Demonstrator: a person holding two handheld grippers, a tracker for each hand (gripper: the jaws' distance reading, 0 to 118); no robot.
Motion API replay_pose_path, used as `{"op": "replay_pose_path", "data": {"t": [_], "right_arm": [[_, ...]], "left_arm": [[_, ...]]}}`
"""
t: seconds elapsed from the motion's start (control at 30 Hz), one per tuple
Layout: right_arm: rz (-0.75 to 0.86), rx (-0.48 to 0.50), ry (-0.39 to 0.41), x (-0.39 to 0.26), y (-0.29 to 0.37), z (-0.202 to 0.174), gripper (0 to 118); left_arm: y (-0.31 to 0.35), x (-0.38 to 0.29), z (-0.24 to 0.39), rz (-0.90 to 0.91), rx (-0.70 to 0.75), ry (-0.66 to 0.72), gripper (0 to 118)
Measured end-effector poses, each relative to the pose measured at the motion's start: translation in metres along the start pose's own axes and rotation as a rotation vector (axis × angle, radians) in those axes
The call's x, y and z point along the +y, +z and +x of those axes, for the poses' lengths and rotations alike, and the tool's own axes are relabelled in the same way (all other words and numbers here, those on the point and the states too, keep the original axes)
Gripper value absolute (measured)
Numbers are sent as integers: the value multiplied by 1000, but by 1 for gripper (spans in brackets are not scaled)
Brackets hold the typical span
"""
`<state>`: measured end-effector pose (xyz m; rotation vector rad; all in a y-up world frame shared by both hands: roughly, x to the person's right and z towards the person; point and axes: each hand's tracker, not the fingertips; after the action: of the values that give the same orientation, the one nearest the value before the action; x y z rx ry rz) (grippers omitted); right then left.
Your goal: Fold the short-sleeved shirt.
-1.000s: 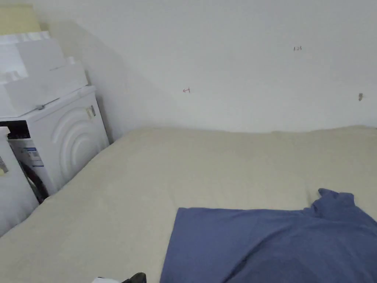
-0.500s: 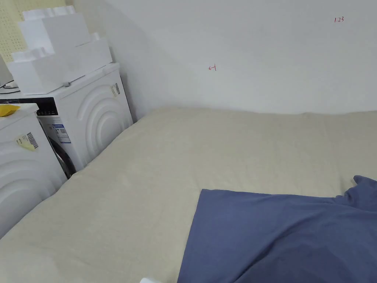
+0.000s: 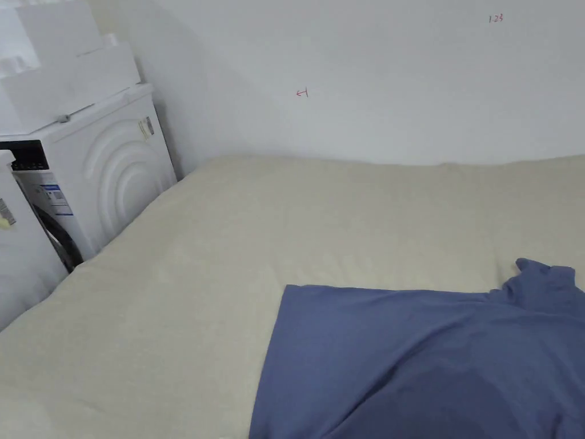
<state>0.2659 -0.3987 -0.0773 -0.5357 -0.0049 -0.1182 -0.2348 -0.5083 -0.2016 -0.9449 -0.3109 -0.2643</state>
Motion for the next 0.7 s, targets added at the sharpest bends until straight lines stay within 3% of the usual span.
{"op": "replay_pose_path", "data": {"t": [0.07, 0.1, 0.13, 0.2, 0.3, 0.43, 0.5, 0.53, 0.57, 0.67, 0.7], "right_arm": [[-53, -42, 45, -6, -7, 8, 20], [-65, -65, 77, -9, -9, 14, 39], [-84, -96, 105, -13, -15, 22, 69], [-175, -154, 146, -18, -29, 38, 95], [-282, -184, 188, -28, -52, 61, 95], [-423, -114, 142, -37, -88, 82, 93], [-459, -90, 157, -42, -102, 85, 76], [-461, -93, 172, -44, -108, 84, 57], [-480, -80, 179, -46, -114, 85, 46], [-500, -9, 105, -49, -123, 87, 32], [-494, -32, 105, -47, -122, 89, 20]], "left_arm": [[-2, 0, -3, -6, -3, 18, 4], [-2, 0, -3, -6, -5, 19, 4], [-1, 1, -4, -8, -7, 20, 4], [-2, 1, -4, -9, -8, 25, 4], [-6, 1, -4, -14, -6, 26, 4], [-7, 4, -4, -26, -2, 40, 4], [-7, 4, -3, -29, 1, 40, 4], [-8, 4, -4, -30, 2, 38, 4], [-8, 4, -3, -32, 4, 38, 4], [-9, 4, -2, -34, 6, 39, 5], [-9, 4, -1, -34, 7, 38, 5]]}}
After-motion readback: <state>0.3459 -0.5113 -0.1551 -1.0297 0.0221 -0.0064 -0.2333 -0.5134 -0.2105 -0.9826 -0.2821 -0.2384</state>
